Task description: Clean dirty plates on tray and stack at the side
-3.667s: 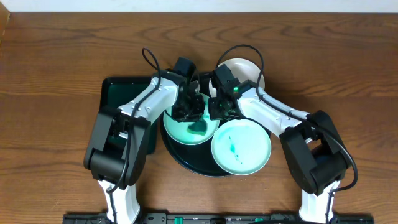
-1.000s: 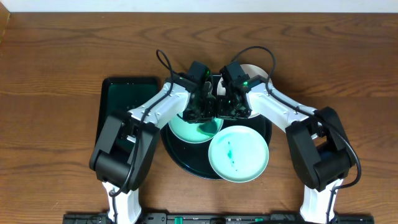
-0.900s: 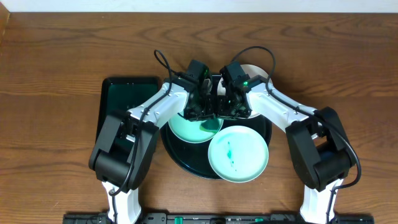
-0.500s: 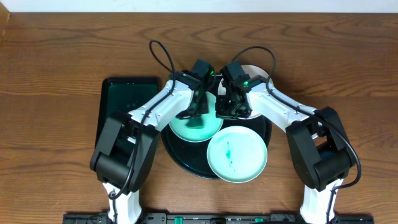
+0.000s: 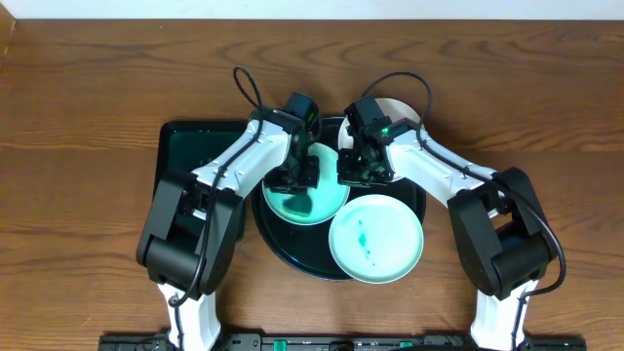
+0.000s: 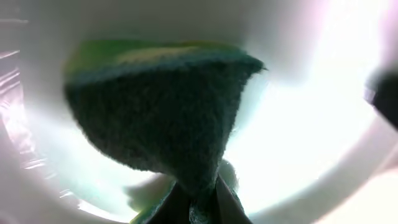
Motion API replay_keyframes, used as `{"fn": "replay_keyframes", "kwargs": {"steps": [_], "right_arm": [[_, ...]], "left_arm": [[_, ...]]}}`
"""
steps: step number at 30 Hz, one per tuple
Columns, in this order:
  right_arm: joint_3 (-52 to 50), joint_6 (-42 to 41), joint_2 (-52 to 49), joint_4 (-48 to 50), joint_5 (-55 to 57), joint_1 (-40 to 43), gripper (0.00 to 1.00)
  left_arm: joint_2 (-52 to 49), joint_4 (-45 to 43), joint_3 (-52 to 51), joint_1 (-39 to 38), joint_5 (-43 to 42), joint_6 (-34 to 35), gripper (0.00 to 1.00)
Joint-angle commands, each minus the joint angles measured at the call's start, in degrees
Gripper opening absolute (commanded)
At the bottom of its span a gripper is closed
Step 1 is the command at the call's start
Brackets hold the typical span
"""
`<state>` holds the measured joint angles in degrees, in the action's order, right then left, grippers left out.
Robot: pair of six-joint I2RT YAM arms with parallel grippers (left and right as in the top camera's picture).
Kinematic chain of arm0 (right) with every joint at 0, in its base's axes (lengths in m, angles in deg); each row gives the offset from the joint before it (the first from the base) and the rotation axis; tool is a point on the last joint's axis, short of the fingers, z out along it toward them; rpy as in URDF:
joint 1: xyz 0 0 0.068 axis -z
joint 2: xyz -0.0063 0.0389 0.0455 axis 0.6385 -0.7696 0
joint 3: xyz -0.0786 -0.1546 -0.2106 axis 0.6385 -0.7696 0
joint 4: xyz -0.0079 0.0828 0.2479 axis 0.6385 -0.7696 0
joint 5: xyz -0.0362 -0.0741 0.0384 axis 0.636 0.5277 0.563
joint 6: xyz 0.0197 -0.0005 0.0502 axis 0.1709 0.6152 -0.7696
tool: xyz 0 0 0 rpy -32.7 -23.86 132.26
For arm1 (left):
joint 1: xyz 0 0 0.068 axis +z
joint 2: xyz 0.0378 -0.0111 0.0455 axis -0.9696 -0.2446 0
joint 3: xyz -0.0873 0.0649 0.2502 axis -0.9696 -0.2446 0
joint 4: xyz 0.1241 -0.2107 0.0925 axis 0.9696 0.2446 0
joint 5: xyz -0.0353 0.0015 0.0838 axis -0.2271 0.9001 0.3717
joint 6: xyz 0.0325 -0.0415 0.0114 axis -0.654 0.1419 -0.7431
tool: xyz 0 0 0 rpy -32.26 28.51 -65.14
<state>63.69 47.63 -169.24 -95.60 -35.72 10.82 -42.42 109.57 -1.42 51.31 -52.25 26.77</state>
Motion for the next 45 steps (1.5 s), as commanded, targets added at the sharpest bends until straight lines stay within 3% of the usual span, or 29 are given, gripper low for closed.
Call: {"fn": "replay_keyframes", "kwargs": {"steps": [1, 8, 17, 21, 27, 34, 42, 45], "right_arm": [[-1.11, -0.44, -1.14, -0.61, 1.86, -0.09, 0.01], [-1.11, 0.0, -1.14, -0.66, 1.86, -0.13, 0.01], [2.27, 4.55, -0.13, -2.58, 1.64, -2.51, 0.01], [8.15, 6.03, 1.79, -7.96, 7.78, -4.04, 0.01], [20.96, 9.51, 5.49, -21.22, 37.42, -10.88, 0.01], [23.06, 10.49, 6.62, -26.36, 69.0, -22.53, 0.01], [23.04, 10.27, 6.6, -30.25, 89.31, -35.04, 0.01], [23.04, 6.19, 6.6, -33.73, 93.85, -37.35, 0.01]], "left_arm": [[-2.12, -0.11, 0.42, 0.92, -7.8, -4.76, 0.07], [1.95, 9.73, 10.8, 8.39, 15.69, 3.56, 0.07], [14.49, 17.38, 17.92, 20.15, 16.11, 4.2, 0.07], [16.59, 19.43, 17.92, 24.15, 16.09, 3.78, 0.07], [16.55, 19.85, 17.75, 30.36, 11.37, 2.6, 0.07], [15.74, 19.8, 17.68, 32.46, 9.79, 2.67, 0.07], [15.63, 19.37, 17.0, 32.46, 9.81, 2.67, 0.07], [15.63, 19.34, 17.0, 32.46, 9.81, 2.67, 0.07]]}}
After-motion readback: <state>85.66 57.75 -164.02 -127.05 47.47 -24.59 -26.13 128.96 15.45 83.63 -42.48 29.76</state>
